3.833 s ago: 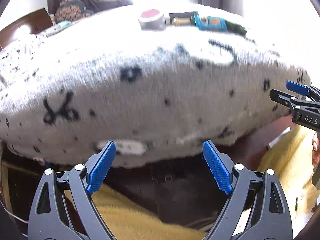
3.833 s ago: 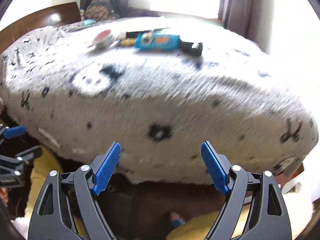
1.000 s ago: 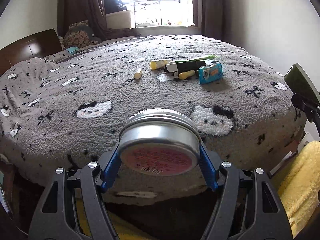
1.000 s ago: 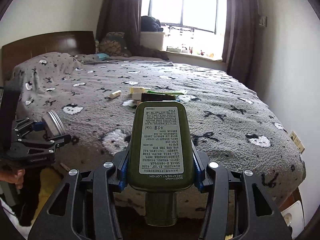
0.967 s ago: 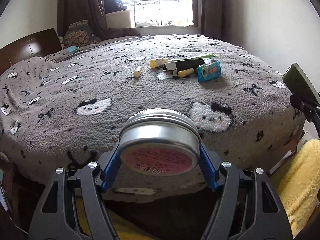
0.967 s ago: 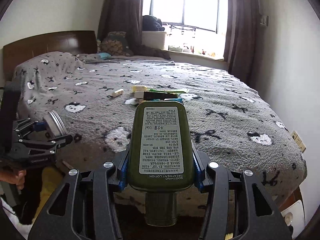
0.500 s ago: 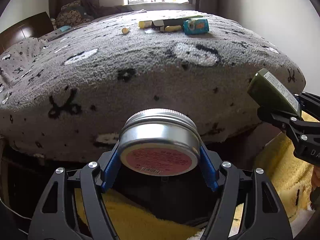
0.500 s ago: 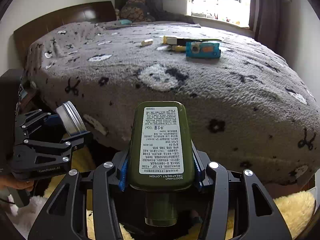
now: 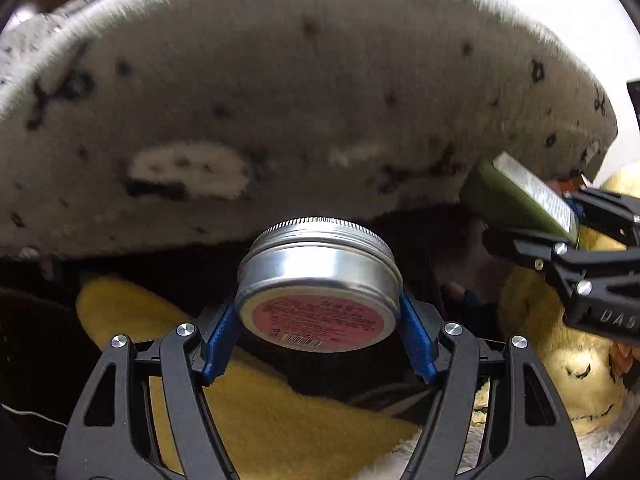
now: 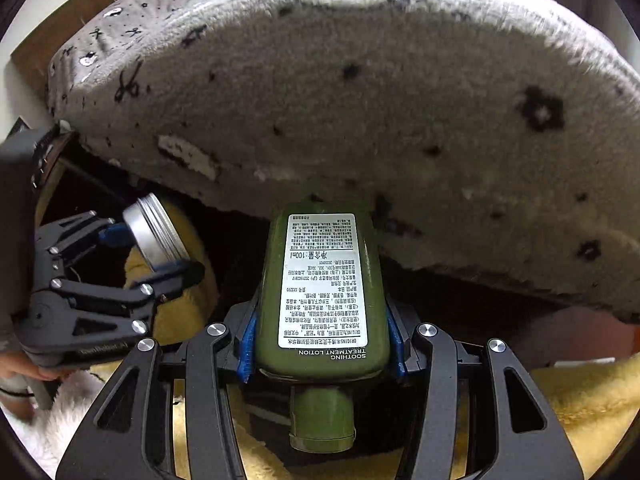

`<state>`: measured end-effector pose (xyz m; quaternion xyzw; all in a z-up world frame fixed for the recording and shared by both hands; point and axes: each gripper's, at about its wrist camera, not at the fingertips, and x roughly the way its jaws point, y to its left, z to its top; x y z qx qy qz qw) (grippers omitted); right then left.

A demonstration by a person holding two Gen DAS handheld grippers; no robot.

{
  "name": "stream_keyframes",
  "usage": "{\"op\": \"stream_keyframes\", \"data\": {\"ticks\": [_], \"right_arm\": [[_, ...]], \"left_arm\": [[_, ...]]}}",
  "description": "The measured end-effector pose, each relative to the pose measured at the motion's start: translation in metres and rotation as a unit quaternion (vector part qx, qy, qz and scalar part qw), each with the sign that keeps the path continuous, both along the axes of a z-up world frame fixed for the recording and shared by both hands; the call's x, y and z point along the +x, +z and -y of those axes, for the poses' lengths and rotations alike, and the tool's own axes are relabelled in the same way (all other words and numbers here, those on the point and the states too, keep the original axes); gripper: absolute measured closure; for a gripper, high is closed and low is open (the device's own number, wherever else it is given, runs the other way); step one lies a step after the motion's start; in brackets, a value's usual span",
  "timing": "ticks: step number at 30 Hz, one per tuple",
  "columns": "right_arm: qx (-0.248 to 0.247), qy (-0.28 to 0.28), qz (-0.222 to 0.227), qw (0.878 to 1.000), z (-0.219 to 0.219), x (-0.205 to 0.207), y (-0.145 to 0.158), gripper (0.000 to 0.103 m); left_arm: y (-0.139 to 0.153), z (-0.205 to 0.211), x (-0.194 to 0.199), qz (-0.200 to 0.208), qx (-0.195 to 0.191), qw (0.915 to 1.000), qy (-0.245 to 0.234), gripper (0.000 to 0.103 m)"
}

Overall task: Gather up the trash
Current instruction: 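Carry the tin and green bottle down past the bed edge to the bin, then open both grippers to drop the tin and green bottle into the bin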

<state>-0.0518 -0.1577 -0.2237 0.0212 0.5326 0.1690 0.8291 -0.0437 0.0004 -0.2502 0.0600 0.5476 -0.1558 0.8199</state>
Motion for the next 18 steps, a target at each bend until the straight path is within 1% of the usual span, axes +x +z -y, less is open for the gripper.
{"op": "stream_keyframes", "data": {"ticks": [5, 8, 13, 14, 15, 16, 17, 18], "right_arm": [[0.002, 0.003, -0.034, 0.999, -0.006, 0.008, -0.018, 0.053], [-0.001, 0.008, -0.044, 0.999, -0.011, 0.011, -0.025, 0.053], [-0.002, 0.011, -0.05, 0.999, -0.017, 0.014, -0.029, 0.052], [-0.001, 0.012, -0.05, 0.999, -0.017, 0.015, -0.029, 0.052], [-0.001, 0.011, -0.051, 0.999, -0.017, 0.016, -0.029, 0.052], [-0.001, 0.01, -0.051, 0.999, -0.018, 0.017, -0.03, 0.05], [0.0, 0.008, -0.05, 0.999, -0.017, 0.017, -0.028, 0.047], [0.001, 0.006, -0.048, 0.999, -0.017, 0.017, -0.027, 0.041]], "left_arm": [[-0.025, 0.007, 0.002, -0.044, 0.007, 0.9989, -0.016, 0.036], [-0.033, 0.009, 0.003, -0.057, 0.011, 0.9981, -0.02, 0.036], [-0.04, 0.006, 0.008, -0.071, 0.008, 0.9973, -0.017, 0.036], [-0.042, 0.003, 0.01, -0.074, 0.007, 0.9971, -0.017, 0.035], [-0.043, 0.004, 0.01, -0.075, 0.008, 0.997, -0.018, 0.03], [-0.043, 0.004, 0.011, -0.073, 0.011, 0.9971, -0.019, 0.025], [-0.043, 0.005, 0.011, -0.071, 0.014, 0.9972, -0.02, 0.024], [-0.042, 0.006, 0.009, -0.069, 0.016, 0.9973, -0.019, 0.023]]}}
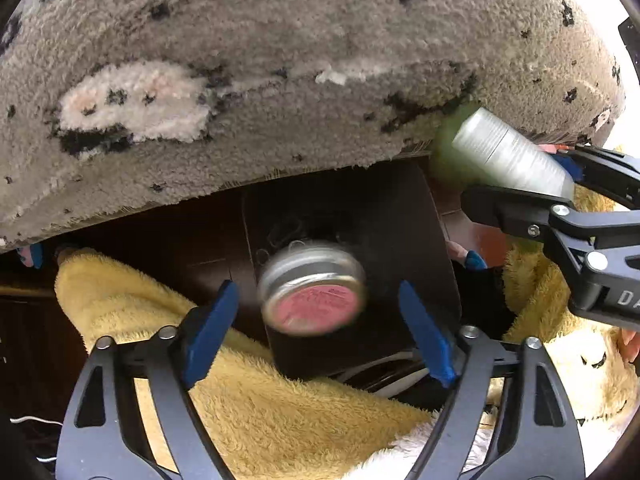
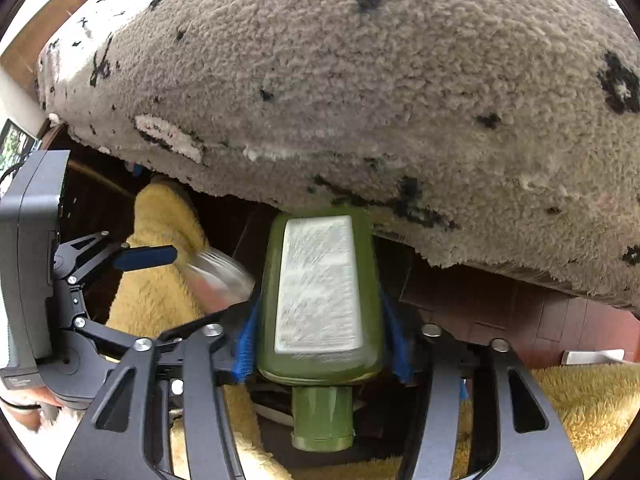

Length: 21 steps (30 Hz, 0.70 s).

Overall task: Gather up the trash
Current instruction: 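Open both grippers to drop the tin and green bottle into the bin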

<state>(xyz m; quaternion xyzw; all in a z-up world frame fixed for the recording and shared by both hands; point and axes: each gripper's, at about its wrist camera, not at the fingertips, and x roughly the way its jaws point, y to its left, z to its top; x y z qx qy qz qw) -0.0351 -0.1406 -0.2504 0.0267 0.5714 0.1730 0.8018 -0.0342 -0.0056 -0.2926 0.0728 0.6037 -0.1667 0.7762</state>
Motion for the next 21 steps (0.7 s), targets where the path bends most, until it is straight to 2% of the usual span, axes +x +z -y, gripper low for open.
{"op": "stream_keyframes", "data": {"ticks": [7, 13, 18, 21], "right_arm": [[-0.002, -0.014, 0.023, 1.0, 0.016, 0.0, 0.018, 0.039], [-0.003, -0.027, 0.054, 0.998, 0.027, -0.005, 0.04, 0.039], [-0.028, -0.057, 0.126, 0.99, 0.051, -0.005, 0.078, 0.039], [-0.039, -0.076, 0.17, 0.982, 0.066, -0.001, 0.103, 0.039]], "left_arm": [[0.016, -0.005, 0.002, 0.018, 0.005, 0.9998, 0.004, 0.021], [0.048, -0.008, -0.003, 0.049, 0.007, 0.9987, 0.003, 0.021], [0.084, -0.013, 0.001, 0.11, 0.004, 0.9939, 0.011, 0.021], [0.111, -0.013, 0.007, 0.157, 0.005, 0.9875, 0.018, 0.021]]}}
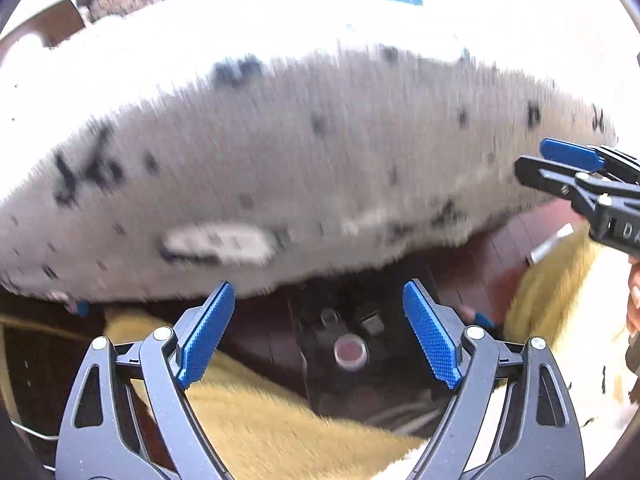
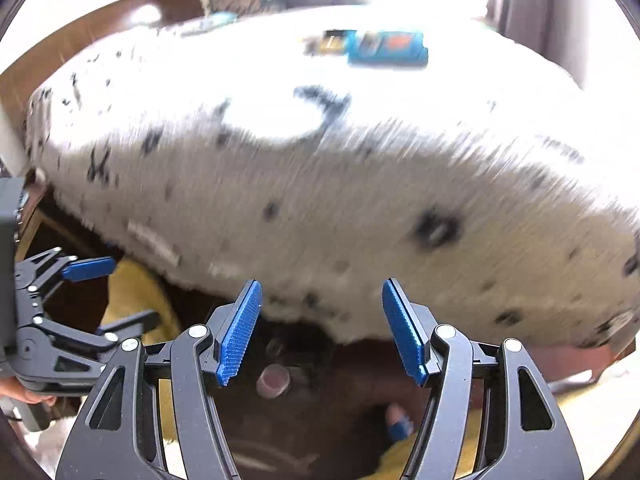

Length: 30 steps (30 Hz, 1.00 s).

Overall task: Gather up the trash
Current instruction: 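Open both grippers to drop the tin and green bottle into the bin, then grasp the white stick with the left gripper while the right grasps the blue wipes packet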

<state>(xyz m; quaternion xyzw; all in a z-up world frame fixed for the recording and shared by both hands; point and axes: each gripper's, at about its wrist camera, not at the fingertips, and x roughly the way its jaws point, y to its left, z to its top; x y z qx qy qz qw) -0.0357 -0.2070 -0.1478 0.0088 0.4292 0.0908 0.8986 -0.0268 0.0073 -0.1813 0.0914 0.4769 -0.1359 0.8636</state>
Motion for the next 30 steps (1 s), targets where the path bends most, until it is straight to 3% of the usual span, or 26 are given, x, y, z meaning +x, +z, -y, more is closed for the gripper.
{"op": "stream_keyframes", "data": {"ticks": [2, 4, 7, 15, 21, 30], "right_arm": [[-0.005, -0.014, 0.029, 0.999, 0.011, 0.004, 0.016, 0.039], [-0.006, -0.028, 0.056, 0.998, 0.021, 0.011, 0.032, 0.025], [-0.006, -0.044, 0.089, 0.995, 0.033, 0.025, 0.048, 0.022], [0.019, -0.08, 0.124, 0.989, 0.045, 0.096, 0.069, 0.003], [0.027, -0.085, 0.121, 0.989, 0.032, 0.149, 0.07, 0.003], [0.014, -0.068, 0.078, 0.994, -0.005, 0.215, 0.045, 0.003]], "left_arm": [[0.015, 0.001, 0.006, 0.024, -0.003, 0.9997, 0.003, 0.021], [0.03, -0.001, 0.015, 0.046, -0.006, 0.9989, 0.008, 0.021], [0.047, -0.004, 0.032, 0.07, -0.015, 0.9973, 0.015, 0.021], [0.071, -0.004, 0.091, 0.099, -0.033, 0.994, 0.033, 0.02], [0.087, -0.006, 0.135, 0.118, -0.038, 0.991, 0.051, 0.018], [0.089, -0.012, 0.179, 0.125, -0.037, 0.9894, 0.063, 0.018]]}}
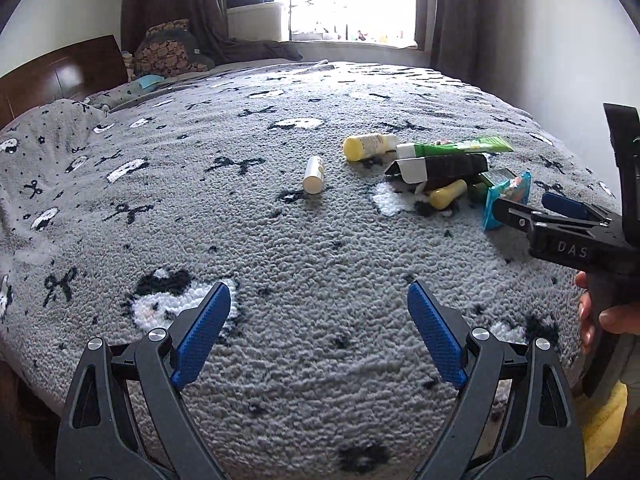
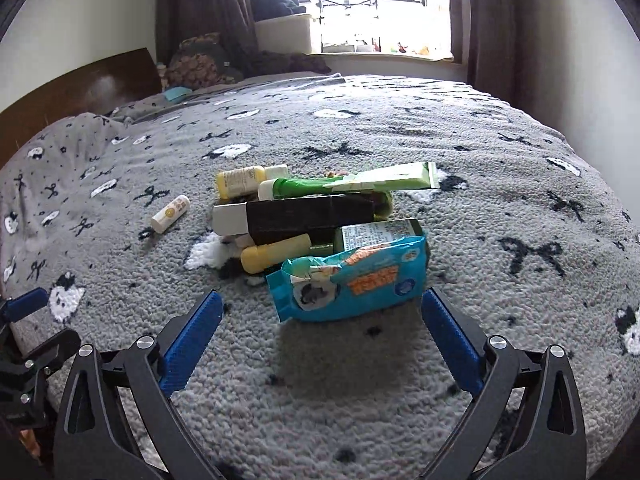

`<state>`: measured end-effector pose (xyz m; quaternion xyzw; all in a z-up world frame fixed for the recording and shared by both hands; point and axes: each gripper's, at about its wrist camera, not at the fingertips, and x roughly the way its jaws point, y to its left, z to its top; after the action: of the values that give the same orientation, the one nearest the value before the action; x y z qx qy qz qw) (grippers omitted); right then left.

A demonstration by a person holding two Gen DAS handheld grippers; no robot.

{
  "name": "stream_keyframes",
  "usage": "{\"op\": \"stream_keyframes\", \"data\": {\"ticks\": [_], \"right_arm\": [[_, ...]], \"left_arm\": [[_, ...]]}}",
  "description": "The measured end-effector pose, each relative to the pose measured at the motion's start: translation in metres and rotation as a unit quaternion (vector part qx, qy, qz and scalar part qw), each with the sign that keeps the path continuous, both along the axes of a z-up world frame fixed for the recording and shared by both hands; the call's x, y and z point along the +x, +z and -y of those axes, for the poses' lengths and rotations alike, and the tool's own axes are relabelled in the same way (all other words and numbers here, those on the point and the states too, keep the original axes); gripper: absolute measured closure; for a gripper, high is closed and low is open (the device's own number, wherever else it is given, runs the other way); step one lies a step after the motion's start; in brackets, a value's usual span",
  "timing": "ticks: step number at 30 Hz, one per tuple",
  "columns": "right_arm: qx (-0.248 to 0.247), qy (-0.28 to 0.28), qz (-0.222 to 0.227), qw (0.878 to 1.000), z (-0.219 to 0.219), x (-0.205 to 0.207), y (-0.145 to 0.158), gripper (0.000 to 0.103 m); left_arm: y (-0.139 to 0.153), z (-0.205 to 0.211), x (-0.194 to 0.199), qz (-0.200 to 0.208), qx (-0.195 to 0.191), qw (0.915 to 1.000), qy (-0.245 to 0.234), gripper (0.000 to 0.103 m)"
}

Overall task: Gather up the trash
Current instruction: 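Grasp the white stick with the left gripper while the right grasps the blue wipes packet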

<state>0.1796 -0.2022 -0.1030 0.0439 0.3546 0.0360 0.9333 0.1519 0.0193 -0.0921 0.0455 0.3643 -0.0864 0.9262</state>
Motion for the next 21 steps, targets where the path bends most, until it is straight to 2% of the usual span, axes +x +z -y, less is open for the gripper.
{"op": "stream_keyframes", "data": {"ticks": [4, 8, 10, 12, 14, 16, 18, 20, 21], "right_arm": [[-0.018, -0.018, -0.025, 0.999, -0.005, 0.024, -0.013, 0.003], [-0.009, -0.031, -0.031, 0.999, 0.001, 0.03, -0.017, 0.008], [-0.001, -0.036, -0.029, 0.999, 0.007, 0.029, -0.018, 0.016], [0.003, -0.04, -0.025, 0.999, 0.013, 0.027, -0.017, 0.029], [0.011, -0.041, -0.023, 0.999, 0.02, 0.025, -0.016, 0.033], [0.019, -0.04, -0.02, 0.999, 0.028, 0.022, -0.015, 0.044], [0.025, -0.04, -0.016, 0.999, 0.033, 0.02, -0.014, 0.051], [0.025, -0.038, -0.015, 0.999, 0.037, 0.017, -0.014, 0.057], [0.023, -0.036, -0.016, 0.999, 0.038, 0.016, -0.014, 0.06]], "left_arm": [[-0.005, -0.001, 0.02, -0.005, 0.004, 1.0, 0.002, 0.018], [-0.01, -0.001, 0.043, -0.01, 0.01, 0.9999, 0.003, 0.017], [-0.012, -0.001, 0.058, -0.013, 0.009, 0.9999, 0.004, 0.017], [-0.016, -0.001, 0.076, -0.019, 0.004, 0.9998, 0.004, 0.017], [-0.019, 0.0, 0.09, -0.024, 0.006, 0.9997, 0.006, 0.017], [-0.022, 0.001, 0.106, -0.026, 0.008, 0.9996, 0.011, 0.017], [-0.026, 0.001, 0.121, -0.032, 0.002, 0.9994, 0.016, 0.017], [-0.028, 0.003, 0.135, -0.038, -0.005, 0.9991, 0.018, 0.02], [-0.029, 0.004, 0.141, -0.04, -0.006, 0.999, 0.017, 0.025]]}}
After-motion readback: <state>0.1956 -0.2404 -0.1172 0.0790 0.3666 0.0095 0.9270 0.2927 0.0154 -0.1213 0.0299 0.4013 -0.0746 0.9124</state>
